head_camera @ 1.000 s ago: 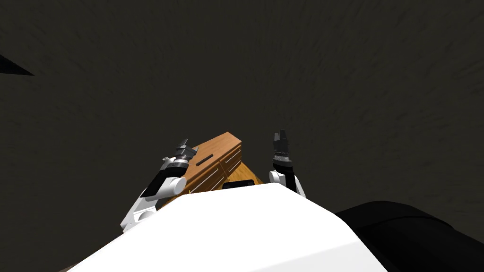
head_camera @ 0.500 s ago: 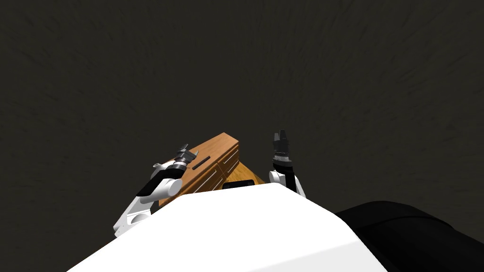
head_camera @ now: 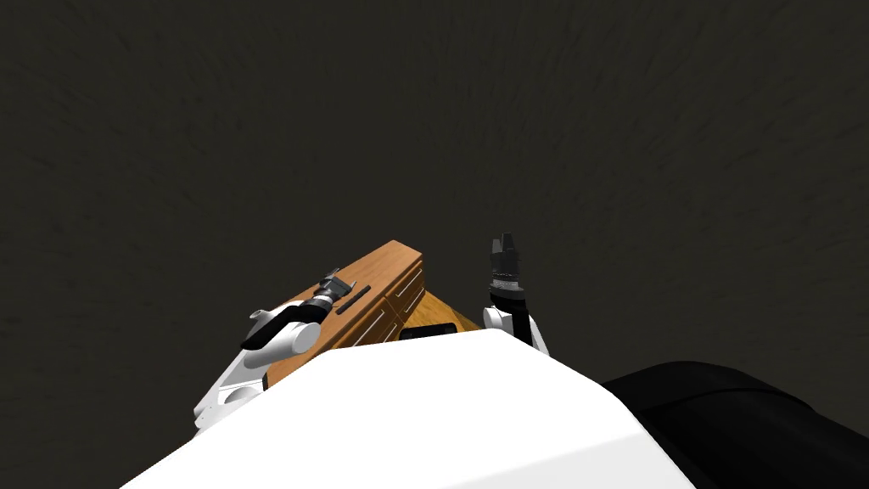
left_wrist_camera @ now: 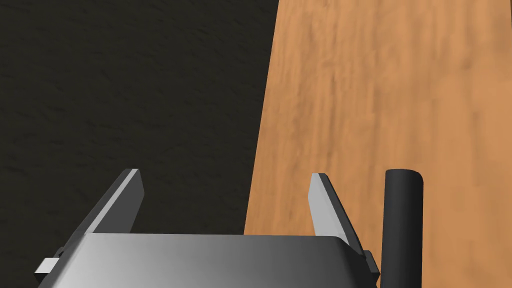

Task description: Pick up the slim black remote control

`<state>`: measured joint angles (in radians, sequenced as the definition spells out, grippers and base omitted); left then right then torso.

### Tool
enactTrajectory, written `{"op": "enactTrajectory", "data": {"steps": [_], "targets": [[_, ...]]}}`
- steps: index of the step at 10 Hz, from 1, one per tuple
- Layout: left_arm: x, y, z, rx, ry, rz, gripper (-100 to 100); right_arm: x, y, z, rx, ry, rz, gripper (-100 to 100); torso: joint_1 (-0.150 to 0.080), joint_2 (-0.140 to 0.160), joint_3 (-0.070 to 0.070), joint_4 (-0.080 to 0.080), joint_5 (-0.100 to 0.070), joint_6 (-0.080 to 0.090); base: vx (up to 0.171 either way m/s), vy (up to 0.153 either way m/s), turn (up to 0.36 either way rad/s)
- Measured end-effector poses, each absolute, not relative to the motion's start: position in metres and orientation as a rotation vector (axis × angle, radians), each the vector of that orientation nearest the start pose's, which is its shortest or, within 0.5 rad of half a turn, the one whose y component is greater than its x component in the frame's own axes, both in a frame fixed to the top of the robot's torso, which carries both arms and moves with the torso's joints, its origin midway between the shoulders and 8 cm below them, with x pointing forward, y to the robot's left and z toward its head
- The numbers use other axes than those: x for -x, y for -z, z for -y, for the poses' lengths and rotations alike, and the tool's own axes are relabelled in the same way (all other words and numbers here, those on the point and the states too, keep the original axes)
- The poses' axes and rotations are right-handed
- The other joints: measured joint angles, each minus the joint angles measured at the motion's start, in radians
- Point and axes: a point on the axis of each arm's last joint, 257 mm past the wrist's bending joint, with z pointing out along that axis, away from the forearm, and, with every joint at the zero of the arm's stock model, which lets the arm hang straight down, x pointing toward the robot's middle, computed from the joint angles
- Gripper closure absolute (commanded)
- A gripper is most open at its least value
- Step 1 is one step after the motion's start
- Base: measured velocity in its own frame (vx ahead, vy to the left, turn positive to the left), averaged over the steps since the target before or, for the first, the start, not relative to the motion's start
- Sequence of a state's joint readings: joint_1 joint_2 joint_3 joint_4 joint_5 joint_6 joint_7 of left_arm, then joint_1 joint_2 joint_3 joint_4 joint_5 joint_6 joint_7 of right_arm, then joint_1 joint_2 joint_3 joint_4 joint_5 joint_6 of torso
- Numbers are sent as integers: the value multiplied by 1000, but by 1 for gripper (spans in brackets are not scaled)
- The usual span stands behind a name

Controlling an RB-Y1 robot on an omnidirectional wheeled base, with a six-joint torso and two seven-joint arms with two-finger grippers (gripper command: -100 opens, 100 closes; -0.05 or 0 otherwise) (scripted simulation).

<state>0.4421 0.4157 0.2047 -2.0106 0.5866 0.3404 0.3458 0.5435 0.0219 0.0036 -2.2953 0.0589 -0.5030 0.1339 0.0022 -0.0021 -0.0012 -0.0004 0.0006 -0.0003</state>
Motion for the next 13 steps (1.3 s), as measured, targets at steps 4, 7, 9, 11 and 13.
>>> {"op": "enactTrajectory", "data": {"steps": [4,7,9,11,13], "targets": [[-389,282,-429,1998,1217,-1007,-100,-338,-18,278,-600,-1124,-676,0,-1,-1,0,0,0,0,0,19,-172],[-372,309,-439,2137,1171,-998,-100,-338,-18,278,-600,-1123,-676,0,0,-1,0,0,0,-1,5,16,-177],[-359,327,-450,2232,1129,-987,-100,-338,-18,278,-600,-1123,-676,0,-1,-1,-1,0,0,-1,7,11,-166],[-348,343,-459,2327,1085,-971,-100,-338,-18,278,-600,-1123,-676,0,-1,-1,-1,0,0,-1,10,12,-131],[-331,358,-468,2420,1036,-951,-100,-338,-18,278,-600,-1123,-676,0,-1,-2,-1,0,0,-1,13,6,-157]]}}
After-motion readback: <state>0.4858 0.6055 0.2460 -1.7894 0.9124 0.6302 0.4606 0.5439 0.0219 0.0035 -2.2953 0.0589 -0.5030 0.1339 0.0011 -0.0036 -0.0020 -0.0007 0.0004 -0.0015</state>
